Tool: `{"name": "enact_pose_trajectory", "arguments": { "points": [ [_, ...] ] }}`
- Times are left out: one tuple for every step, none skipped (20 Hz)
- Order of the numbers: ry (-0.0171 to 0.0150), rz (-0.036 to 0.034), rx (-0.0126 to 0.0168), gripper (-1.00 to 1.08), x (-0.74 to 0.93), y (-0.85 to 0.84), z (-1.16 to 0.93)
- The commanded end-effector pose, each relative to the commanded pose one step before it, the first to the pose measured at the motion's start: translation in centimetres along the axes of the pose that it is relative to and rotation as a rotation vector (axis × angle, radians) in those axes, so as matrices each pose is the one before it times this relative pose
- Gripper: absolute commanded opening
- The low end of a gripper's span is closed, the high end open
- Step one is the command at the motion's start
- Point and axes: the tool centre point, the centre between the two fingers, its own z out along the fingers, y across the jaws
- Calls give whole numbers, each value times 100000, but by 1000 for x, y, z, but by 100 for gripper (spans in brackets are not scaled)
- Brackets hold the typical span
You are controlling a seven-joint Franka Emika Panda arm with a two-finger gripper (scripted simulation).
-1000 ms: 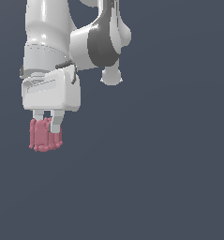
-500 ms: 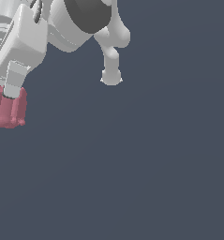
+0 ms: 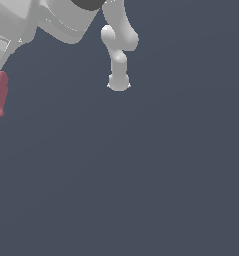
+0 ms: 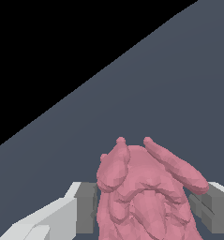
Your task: Pick up the object and move it to a goal position.
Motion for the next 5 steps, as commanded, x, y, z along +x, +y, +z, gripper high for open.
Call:
{"name": "enact_pose_trajectory", "arguments": {
  "points": [
    [687, 59, 671, -100, 342, -113, -221],
    [152, 20, 140, -100, 79, -17, -50],
    [99, 15, 95, -100, 53, -10, -30],
    [69, 11, 68, -100, 37, -10, -30],
    [0, 0, 0, -100, 0, 5, 13]
  ]
}}
